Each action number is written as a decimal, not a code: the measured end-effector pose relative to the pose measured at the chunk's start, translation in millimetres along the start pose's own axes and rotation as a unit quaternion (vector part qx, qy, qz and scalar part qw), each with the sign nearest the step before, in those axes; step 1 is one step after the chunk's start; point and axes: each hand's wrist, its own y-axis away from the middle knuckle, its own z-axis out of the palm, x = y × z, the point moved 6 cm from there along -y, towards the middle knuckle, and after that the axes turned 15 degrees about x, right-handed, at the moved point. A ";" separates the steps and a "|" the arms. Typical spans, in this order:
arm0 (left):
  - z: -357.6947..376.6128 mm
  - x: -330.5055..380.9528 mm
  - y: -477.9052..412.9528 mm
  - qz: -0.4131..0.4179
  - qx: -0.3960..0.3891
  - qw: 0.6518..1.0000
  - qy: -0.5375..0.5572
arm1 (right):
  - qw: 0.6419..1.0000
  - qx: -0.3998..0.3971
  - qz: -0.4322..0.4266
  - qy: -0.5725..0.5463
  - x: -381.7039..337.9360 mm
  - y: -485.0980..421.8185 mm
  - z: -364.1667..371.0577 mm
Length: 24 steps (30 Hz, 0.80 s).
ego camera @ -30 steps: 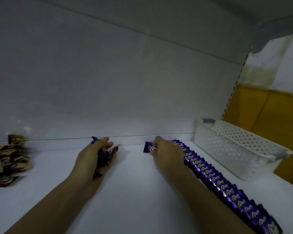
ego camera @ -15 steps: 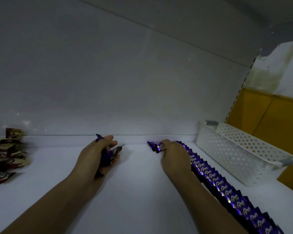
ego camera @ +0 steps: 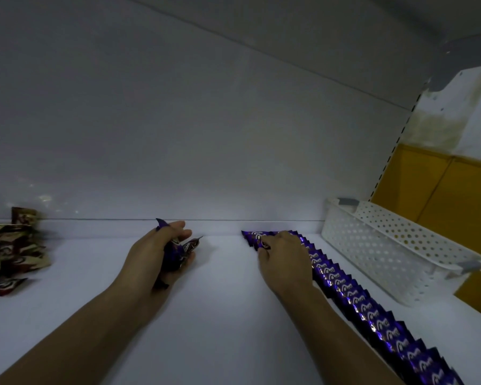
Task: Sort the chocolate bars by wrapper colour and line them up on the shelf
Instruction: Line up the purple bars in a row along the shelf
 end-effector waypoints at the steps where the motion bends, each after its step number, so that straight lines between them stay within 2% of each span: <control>1: -0.6 -0.5 0.6 0.000 0.001 1.000 -0.004 | 1.000 0.000 0.002 -0.005 -0.3 0.0 -0.1; 7: -0.2 -0.5 3.1 0.004 0.012 1.000 -0.011 | 1.000 -0.012 0.008 -0.007 0.3 1.4 3.3; 9: 3.2 1.9 3.9 0.000 0.015 1.000 -0.019 | 1.000 0.010 0.002 -0.018 -1.1 1.3 -1.1; 11: 4.2 3.5 7.7 -0.001 0.017 1.000 -0.026 | 0.991 0.039 0.034 -0.121 -7.2 0.8 -10.2; 12: 3.3 3.6 11.1 0.002 0.019 0.999 -0.028 | 0.969 0.023 0.080 -0.231 -12.9 2.0 -13.2; 14: -1.2 2.1 21.2 0.036 -0.002 0.999 -0.025 | 0.862 -0.092 0.191 -0.461 -35.8 9.2 -14.0; 15: -3.5 1.6 26.5 0.059 -0.016 0.998 -0.023 | 0.824 -0.151 0.206 -0.506 -49.6 14.0 -13.4; 17: -6.9 2.3 34.9 0.093 -0.033 0.995 -0.024 | 0.812 -0.223 0.161 -0.515 -73.5 22.1 -14.9; 19: -7.3 3.4 34.8 0.110 -0.037 0.993 -0.035 | 0.814 -0.222 0.149 -0.516 -81.1 23.7 -16.9; 24: -6.5 0.9 33.3 0.109 -0.047 0.992 -0.047 | 0.782 -0.214 0.196 -0.552 -75.1 24.5 -17.3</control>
